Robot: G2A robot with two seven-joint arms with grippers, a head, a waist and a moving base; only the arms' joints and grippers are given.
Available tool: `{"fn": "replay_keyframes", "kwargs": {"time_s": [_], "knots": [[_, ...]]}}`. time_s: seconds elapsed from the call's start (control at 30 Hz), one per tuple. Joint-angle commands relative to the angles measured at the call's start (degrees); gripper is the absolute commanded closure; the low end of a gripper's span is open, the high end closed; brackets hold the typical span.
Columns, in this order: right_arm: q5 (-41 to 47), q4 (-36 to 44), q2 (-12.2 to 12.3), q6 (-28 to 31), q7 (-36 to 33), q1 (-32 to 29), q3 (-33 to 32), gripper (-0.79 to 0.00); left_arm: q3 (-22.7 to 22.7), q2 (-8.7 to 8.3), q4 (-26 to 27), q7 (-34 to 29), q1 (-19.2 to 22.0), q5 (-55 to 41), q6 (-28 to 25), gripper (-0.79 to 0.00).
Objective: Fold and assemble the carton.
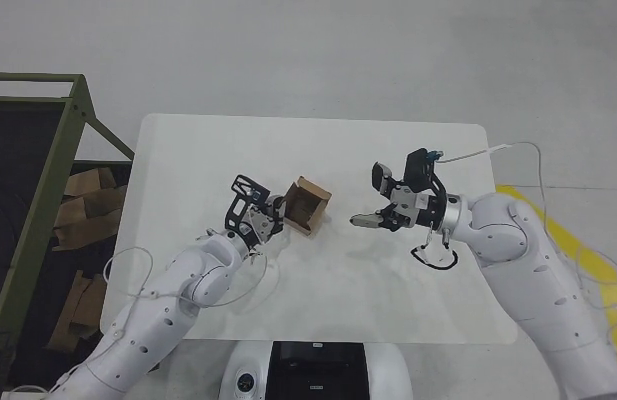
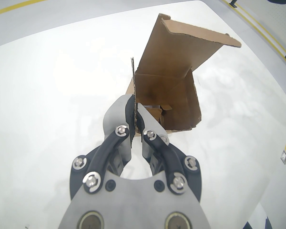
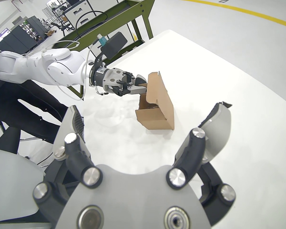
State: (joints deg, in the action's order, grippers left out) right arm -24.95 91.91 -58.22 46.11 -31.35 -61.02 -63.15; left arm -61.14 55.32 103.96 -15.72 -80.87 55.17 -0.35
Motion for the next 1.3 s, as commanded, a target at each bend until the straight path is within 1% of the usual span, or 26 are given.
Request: {"fn": "replay_keyframes", "kwargs": {"time_s": [0.0, 0.2, 0.3, 0.37, 0.6, 0.87, 1.03, 1.27], "knots": [[0.12, -0.21, -0.06, 0.02, -0.07, 0.28, 0.33, -0.785, -0.03, 0.13, 0.89, 0.06, -0.88, 0.54, 1.61, 0.000], [0.43, -0.93, -0.34, 0.16, -0.58, 1.65, 1.62, -0.785, -0.52, 0.61, 2.94, 0.85, -3.45, -0.41, 5.50, 0.000], [0.62, -1.41, -0.52, 0.33, -0.84, 2.48, 2.35, -0.785, -0.76, 0.83, 3.64, 0.37, -4.45, -1.65, 6.30, 0.000], [0.84, -1.74, -0.64, 0.40, -0.95, 3.01, 2.81, -0.785, -1.15, 0.96, 4.08, 0.07, -4.88, -4.07, 5.21, 0.000], [1.13, -2.45, -0.81, 0.64, -1.04, 4.13, 3.36, -0.785, -1.26, 0.95, 4.05, -0.08, -4.91, -4.10, 5.05, 0.000], [1.38, -2.65, -0.65, 0.95, -0.89, 3.97, 2.78, -0.785, -1.26, 0.95, 4.05, -0.08, -4.91, -4.10, 5.05, 0.000], [1.31, -2.53, -0.56, 0.79, -0.90, 3.77, 2.54, -0.785, -1.68, 1.46, 4.15, 2.90, -6.33, -6.24, 6.67, 0.000], [1.55, -2.63, -0.96, 0.38, -1.30, 5.17, 4.10, -0.785, -0.99, 2.47, 5.50, 7.35, -9.24, -8.33, 12.37, 0.000]]}}
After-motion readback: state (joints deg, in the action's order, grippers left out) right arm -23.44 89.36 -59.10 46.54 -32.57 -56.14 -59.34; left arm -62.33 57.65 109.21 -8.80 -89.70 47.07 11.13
